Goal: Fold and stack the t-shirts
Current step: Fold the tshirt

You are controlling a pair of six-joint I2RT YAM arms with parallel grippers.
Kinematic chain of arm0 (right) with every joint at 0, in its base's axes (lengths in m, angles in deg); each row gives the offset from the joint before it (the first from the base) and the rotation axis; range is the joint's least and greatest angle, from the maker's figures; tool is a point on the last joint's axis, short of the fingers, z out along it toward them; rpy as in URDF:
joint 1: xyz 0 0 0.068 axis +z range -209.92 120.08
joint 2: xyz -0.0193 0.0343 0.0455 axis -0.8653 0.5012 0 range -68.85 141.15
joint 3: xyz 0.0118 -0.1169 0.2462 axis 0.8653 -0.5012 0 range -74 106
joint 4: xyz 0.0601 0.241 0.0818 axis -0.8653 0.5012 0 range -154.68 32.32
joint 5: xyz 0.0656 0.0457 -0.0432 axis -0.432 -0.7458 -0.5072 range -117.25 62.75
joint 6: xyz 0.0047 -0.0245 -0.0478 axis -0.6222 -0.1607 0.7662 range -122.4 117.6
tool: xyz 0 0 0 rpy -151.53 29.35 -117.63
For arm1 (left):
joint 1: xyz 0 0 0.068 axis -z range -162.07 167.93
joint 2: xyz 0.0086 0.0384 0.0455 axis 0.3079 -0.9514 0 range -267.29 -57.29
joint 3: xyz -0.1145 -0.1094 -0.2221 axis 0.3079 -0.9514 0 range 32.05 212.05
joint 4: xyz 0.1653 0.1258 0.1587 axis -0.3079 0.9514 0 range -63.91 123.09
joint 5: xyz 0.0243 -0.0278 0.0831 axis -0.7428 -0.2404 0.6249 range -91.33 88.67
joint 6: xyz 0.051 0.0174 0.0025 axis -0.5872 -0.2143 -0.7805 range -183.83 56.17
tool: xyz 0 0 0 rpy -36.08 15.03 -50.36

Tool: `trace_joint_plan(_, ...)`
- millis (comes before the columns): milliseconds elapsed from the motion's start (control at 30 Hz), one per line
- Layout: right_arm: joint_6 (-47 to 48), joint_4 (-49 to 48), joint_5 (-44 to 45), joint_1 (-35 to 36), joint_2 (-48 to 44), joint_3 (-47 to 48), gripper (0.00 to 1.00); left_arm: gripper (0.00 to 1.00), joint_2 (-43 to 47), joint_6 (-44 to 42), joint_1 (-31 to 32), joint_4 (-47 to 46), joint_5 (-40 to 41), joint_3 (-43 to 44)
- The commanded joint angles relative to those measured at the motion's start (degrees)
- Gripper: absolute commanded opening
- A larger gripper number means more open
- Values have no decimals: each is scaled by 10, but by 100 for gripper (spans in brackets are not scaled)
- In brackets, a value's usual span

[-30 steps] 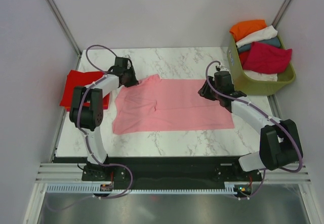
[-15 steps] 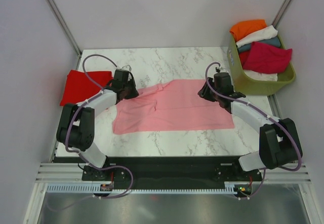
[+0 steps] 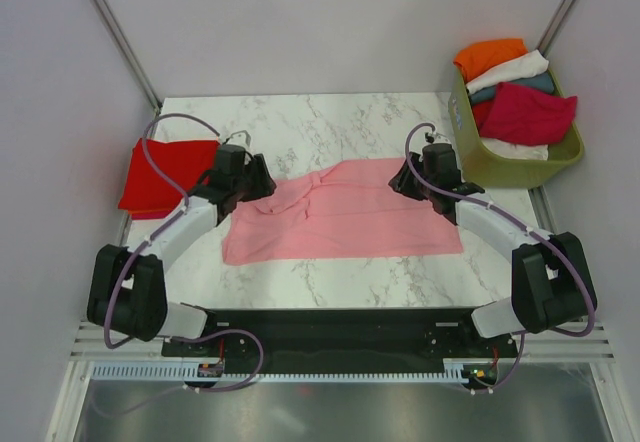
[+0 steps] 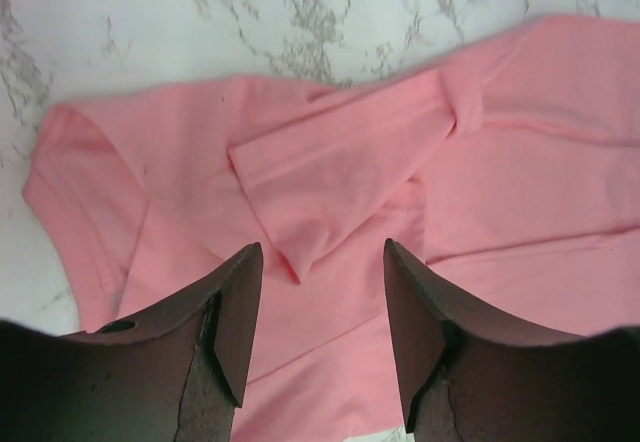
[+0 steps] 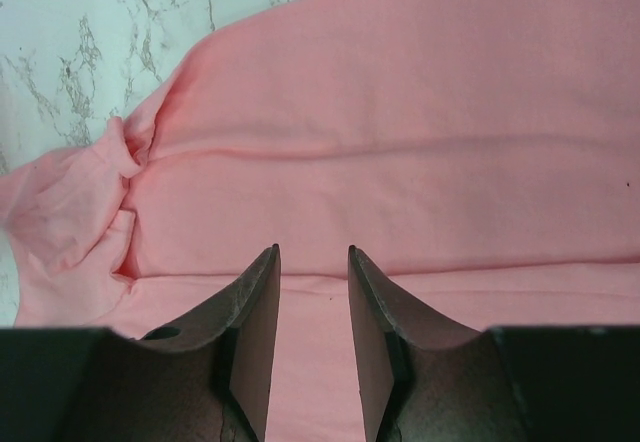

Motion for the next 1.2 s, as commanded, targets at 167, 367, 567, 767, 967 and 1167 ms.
trace_joint_plan(167,-3,-30,-12,0,4,-13,41,57,-152,-38,0,53,74,195)
trace_joint_plan(367,-1,-30,-10,-1,0,-16,41,51,-227,-53,0,113,88,269)
trace_joint_plan(567,-4,-30,-12,0,6,-16,41,48,-225,-41,1,110,76,216)
trace_joint_plan(767,-6,-46,-16,0,12,-19,41,47,-252,-37,0,95,67,204)
trace_joint_plan(967,-6,-45,-12,0,11,-20,41,45,-276,-33,1,95,80,212)
trace_joint_plan(1167,-5,-44,-11,0,8,-19,41,39,-284,-29,0,96,84,210)
